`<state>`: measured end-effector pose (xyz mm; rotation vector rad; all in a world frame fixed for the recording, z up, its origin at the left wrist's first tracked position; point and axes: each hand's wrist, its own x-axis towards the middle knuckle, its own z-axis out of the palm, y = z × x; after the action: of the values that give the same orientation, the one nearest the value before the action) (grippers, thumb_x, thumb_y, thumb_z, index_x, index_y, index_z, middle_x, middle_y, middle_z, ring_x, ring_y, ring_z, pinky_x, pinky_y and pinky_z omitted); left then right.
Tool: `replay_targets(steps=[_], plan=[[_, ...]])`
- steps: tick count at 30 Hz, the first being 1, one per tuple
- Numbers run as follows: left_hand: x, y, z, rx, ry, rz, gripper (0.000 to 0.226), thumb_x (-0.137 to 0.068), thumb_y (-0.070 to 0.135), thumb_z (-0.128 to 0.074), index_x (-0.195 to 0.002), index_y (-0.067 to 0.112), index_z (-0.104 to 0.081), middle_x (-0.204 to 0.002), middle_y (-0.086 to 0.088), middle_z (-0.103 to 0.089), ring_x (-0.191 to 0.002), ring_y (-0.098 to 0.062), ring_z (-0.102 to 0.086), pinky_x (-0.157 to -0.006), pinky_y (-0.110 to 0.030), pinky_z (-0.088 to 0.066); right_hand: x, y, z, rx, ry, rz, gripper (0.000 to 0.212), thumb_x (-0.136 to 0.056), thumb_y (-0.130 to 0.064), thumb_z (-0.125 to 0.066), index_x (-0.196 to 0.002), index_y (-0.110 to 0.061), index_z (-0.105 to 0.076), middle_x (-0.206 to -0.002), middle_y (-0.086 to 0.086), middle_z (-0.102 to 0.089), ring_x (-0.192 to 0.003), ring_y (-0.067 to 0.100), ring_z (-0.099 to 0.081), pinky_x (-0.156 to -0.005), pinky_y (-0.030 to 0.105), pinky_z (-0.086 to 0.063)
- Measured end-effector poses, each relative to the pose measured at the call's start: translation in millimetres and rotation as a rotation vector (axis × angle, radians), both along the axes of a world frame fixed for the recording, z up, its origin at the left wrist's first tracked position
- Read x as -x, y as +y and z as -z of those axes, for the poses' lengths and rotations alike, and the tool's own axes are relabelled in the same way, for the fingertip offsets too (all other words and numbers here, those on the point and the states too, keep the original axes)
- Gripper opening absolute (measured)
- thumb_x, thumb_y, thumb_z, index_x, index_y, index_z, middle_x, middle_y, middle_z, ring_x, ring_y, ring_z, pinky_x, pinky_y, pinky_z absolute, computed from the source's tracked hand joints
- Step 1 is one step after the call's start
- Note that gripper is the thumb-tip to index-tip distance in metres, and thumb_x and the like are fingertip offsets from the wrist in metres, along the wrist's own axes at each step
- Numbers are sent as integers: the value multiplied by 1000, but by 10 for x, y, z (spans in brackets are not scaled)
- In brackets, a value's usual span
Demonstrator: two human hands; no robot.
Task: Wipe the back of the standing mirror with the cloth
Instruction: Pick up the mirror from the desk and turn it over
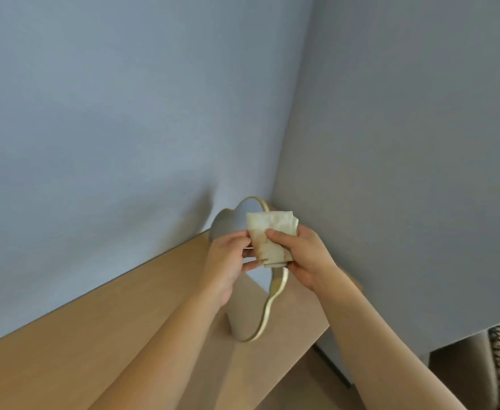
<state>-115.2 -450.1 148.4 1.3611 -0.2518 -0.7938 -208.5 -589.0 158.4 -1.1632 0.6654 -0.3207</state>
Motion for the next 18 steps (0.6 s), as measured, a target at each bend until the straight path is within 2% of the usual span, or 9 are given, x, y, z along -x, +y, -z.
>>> replay_targets(steps=[3, 5, 6, 7, 8, 10, 12, 15, 18], plan=[[202, -506, 79, -210, -280, -85, 25, -103, 17, -50, -96, 23, -74, -90, 7, -72, -82, -6, -65, -75, -23, -53, 295, -493, 45, -20, -20, 31, 29, -93, -5, -74, -122, -9, -69, -114, 15, -79, -105, 31, -77, -77, 39, -65], [265, -803, 175, -344, -436, -100, 15, -102, 17, -49, -96, 26, -58, -88, 14, -54, -74, 1, -51, -61, -10, -43, 422, -759, 130, -37, -13, 46, 29, -94, -5, -73, -122, -10, -68, -115, 14, -79, -104, 29, -77, -76, 38, -65], [270, -944, 239, -418, -463, -100, 10, -101, 15, -50, -99, 24, -55, -94, 8, -52, -75, -2, -51, -58, -9, -45, 468, -870, 181, -44, -3, 49, 29, -95, -5, -72, -123, -9, -67, -116, 14, -79, -105, 30, -77, -76, 39, -65], [271, -1073, 308, -500, -482, -81, 12, -99, 14, -51, -111, 14, -55, -110, -3, -55, -86, -11, -58, -67, -11, -51, 508, -965, 238, -53, 12, 51, 30, -95, -5, -71, -125, -8, -66, -118, 15, -78, -107, 31, -76, -77, 41, -65], [257, -1191, 370, -584, -484, -56, 36, -97, 15, -54, -132, 4, -50, -133, -14, -51, -109, -25, -61, -86, -22, -57, 537, -1046, 301, -63, 30, 52, 31, -96, -4, -70, -127, -8, -65, -120, 16, -77, -109, 33, -75, -80, 44, -64], [236, -1371, 459, -719, -439, -43, 71, -94, 18, -58, -156, -2, -28, -162, -20, -30, -143, -40, -42, -113, -50, -47, 570, -1166, 443, -89, 73, 53, 32, -98, -3, -67, -130, -5, -62, -125, 19, -73, -114, 36, -72, -92, 52, -61], [239, -1473, 520, -775, -402, -74, 79, -91, 14, -57, -159, -1, -21, -168, -20, -21, -151, -41, -30, -119, -55, -38, 576, -1225, 586, -117, 120, 48, 33, -100, -2, -64, -133, -4, -60, -127, 20, -71, -116, 38, -70, -101, 59, -56], [261, -1537, 607, -829, -342, -137, 84, -93, 8, -54, -165, 5, -11, -173, -19, -14, -158, -37, -19, -125, -53, -29, 575, -1227, 747, -149, 170, 39, 34, -101, -3, -62, -134, -5, -57, -127, 20, -70, -115, 39, -69, -101, 62, -54], [230, -1566, 677, -851, -287, -172, 85, -94, 3, -51, -167, 10, -7, -170, -18, -26, -153, -38, -32, -120, -51, -39, 558, -1191, 845, -194, 189, 14, 34, -102, -5, -61, -135, -9, -57, -126, 18, -71, -113, 38, -70, -97, 61, -57]])
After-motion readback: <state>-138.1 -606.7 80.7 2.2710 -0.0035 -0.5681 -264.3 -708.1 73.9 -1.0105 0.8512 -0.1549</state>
